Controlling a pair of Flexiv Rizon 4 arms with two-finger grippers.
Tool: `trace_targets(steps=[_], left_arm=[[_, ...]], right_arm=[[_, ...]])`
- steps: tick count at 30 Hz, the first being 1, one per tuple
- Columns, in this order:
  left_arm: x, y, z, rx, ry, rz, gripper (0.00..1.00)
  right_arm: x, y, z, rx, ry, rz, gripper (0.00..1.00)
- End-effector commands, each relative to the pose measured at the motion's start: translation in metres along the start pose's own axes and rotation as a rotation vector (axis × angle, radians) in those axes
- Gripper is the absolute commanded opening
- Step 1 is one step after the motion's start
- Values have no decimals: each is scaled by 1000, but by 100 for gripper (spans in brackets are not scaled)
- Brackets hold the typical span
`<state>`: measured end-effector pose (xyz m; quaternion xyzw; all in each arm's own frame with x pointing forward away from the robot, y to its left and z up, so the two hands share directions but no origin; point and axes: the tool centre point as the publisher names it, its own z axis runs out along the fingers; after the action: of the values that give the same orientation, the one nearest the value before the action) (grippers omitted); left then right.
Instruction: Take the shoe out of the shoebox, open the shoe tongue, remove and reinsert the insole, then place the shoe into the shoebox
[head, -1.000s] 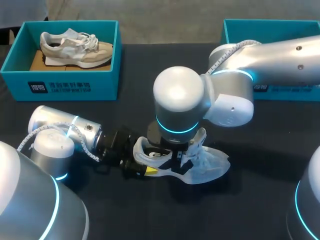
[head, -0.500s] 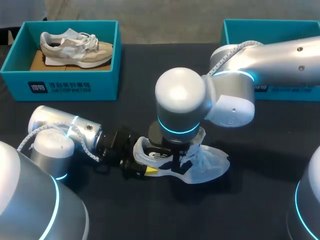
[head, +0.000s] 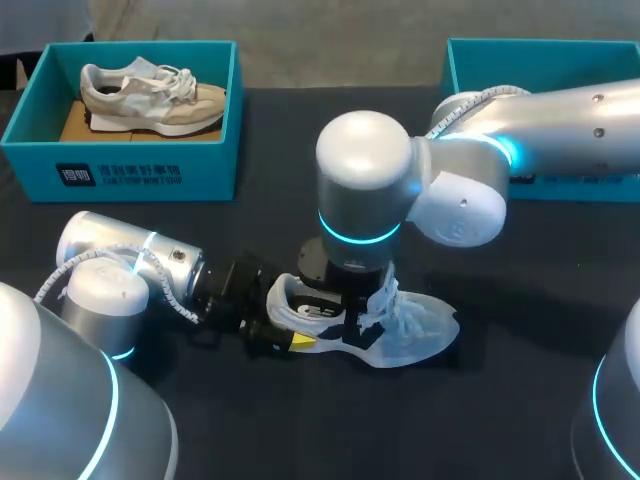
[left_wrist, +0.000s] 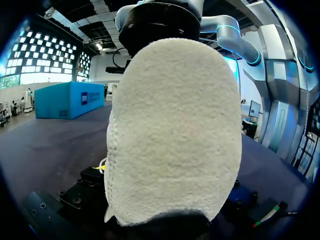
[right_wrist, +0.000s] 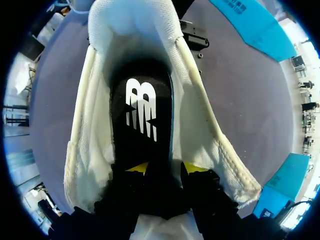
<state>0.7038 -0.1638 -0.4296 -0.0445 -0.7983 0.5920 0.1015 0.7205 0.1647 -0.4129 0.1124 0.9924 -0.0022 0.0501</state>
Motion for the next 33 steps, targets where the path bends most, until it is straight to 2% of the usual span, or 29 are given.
trace_targets(steps=[1, 15, 17, 19, 28, 33], left_arm=[[-1, 2, 1, -1, -1, 0, 0], [-1, 2, 1, -1, -1, 0, 0], [-1, 2, 1, -1, -1, 0, 0], [-1, 2, 1, -1, -1, 0, 0], [-1, 2, 1, -1, -1, 0, 0], [-1, 2, 1, -1, -1, 0, 0]], right_arm=[[3, 8, 26, 17, 48, 8, 38], [33, 11, 42, 77, 192, 48, 34], [35, 11, 46, 75, 207, 51, 25], [38, 12, 48, 78, 216, 52, 0], [46, 11, 40, 72, 210, 62, 0], [51, 10, 28, 46, 156, 79, 0]])
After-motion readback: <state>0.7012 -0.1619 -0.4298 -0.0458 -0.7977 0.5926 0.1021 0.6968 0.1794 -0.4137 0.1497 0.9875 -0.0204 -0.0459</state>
